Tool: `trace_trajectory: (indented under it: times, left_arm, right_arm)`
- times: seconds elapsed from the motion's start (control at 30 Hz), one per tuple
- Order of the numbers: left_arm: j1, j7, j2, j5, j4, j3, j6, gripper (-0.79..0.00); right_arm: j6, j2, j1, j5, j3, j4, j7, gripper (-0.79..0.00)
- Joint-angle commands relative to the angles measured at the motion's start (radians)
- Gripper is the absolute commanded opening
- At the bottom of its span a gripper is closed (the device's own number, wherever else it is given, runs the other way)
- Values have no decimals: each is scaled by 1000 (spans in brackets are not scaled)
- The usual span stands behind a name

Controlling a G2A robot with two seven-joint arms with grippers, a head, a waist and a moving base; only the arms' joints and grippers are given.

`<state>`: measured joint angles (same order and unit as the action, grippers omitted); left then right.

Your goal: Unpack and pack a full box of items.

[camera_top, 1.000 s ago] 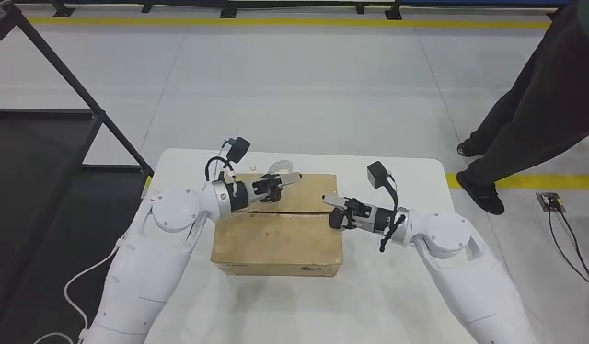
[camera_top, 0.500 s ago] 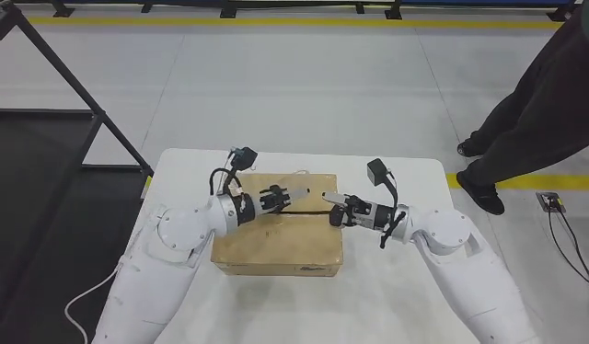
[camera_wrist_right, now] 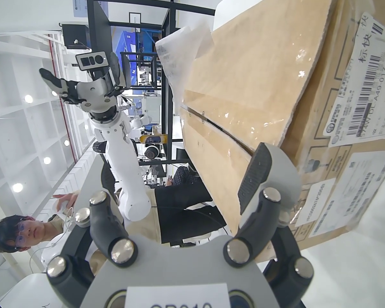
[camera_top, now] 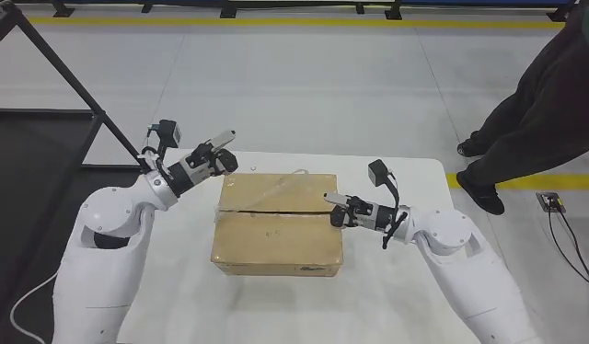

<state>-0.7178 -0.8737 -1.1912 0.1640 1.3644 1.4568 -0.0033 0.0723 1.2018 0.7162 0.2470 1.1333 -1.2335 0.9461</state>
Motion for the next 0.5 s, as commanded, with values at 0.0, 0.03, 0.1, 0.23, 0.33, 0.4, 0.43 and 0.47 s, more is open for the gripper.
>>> trace_trajectory:
  times: [0.0, 0.03, 0.1, 0.23, 0.33, 0.4, 0.43, 0.47]
  left_arm:
    - [12, 1, 1, -50, -27, -30, -6, 0]
    - [16, 13, -1, -69, -38, -47, -12, 0]
    - [29, 30, -6, -86, -63, -85, -14, 0]
    - [56, 84, -19, -143, -103, -168, -19, 0]
    - [81, 115, -29, -186, -136, -228, -13, 0]
    - [98, 123, -36, -206, -160, -264, -8, 0]
    - [106, 121, -39, -206, -169, -278, -7, 0]
    - [112, 115, -42, -201, -177, -289, -7, 0]
  right_arm:
    - [-2, 0, 1, 0, 0, -2, 0, 0]
    - [-2, -1, 1, 2, 1, -2, 1, 0]
    - [-3, -1, 0, 0, 0, -2, 2, 0]
    - [-7, -2, -1, -2, -1, -5, 4, 0]
    - [-5, -2, 1, -2, 0, -7, 3, 0]
    - [-5, -3, 4, -2, 0, -9, 3, 0]
    - [-4, -3, 5, -1, 1, -9, 1, 0]
    - [-4, -3, 6, -1, 1, -9, 1, 0]
